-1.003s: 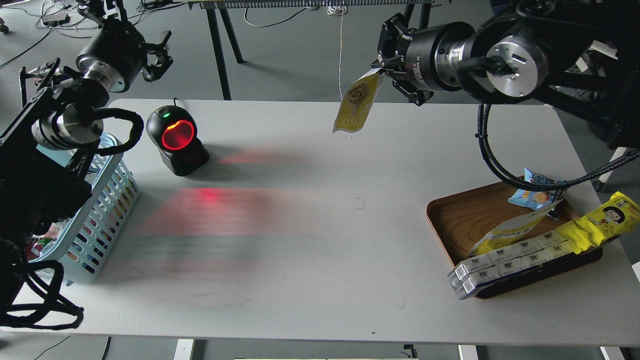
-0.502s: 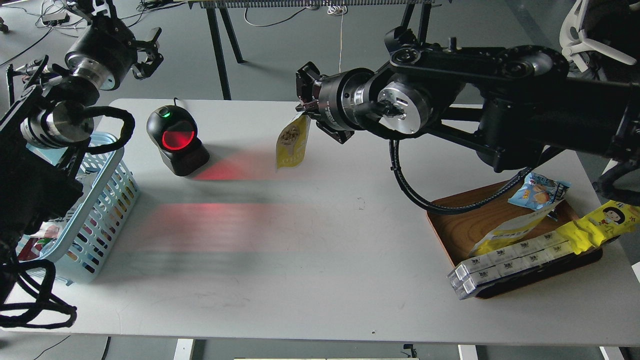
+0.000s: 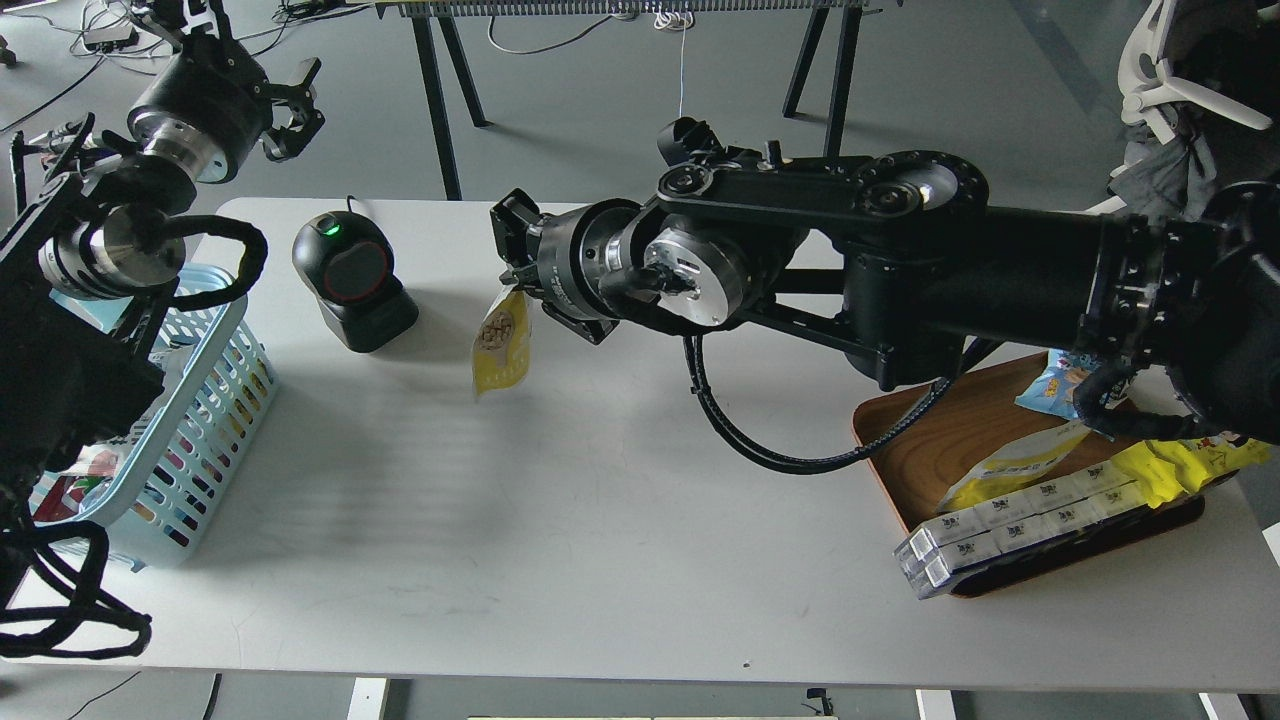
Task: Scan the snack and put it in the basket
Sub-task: 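Hold the packet in front of the scanner and lower it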
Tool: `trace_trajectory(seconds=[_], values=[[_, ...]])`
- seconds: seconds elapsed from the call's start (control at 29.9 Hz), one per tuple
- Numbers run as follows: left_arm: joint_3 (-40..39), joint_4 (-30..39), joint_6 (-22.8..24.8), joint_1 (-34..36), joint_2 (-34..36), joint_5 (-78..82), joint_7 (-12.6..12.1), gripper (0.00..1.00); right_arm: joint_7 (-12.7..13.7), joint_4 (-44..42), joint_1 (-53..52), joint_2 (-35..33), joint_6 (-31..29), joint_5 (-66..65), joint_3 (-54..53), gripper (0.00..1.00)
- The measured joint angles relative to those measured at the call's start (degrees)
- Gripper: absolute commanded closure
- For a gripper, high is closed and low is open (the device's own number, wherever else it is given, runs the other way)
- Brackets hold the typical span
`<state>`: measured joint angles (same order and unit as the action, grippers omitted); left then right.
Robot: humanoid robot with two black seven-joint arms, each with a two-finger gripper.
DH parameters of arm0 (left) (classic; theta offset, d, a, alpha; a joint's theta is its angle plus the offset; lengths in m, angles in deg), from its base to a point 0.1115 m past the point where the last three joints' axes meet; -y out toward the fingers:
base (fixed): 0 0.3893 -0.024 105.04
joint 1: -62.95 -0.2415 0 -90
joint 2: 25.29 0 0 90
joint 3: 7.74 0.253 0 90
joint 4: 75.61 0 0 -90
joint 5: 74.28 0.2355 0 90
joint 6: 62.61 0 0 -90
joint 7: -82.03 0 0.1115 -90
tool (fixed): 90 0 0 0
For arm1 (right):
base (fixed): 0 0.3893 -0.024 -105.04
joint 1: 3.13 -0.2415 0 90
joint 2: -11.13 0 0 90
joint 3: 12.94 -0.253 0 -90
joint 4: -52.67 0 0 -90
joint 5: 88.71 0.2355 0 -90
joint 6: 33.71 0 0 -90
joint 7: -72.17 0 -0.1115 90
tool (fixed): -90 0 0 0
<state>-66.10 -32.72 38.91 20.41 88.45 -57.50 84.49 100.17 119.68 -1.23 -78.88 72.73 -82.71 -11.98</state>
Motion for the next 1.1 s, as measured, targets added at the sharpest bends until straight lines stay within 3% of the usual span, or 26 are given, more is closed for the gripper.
trace_trajectory(seconds=[0.57, 1.1], values=[[0.0, 0.0, 0.2, 0.0, 0.8, 0.0, 0.1, 0.0, 0.0, -2.8, 2.1, 0.0, -0.3, 0.0, 0.3, 1.0], [0.0, 0.0, 0.3, 0.0, 1.6, -0.1, 0.0, 0.0, 0.0, -0.2, 2.4, 0.0, -0.8, -0.3, 5.5, 1.0]])
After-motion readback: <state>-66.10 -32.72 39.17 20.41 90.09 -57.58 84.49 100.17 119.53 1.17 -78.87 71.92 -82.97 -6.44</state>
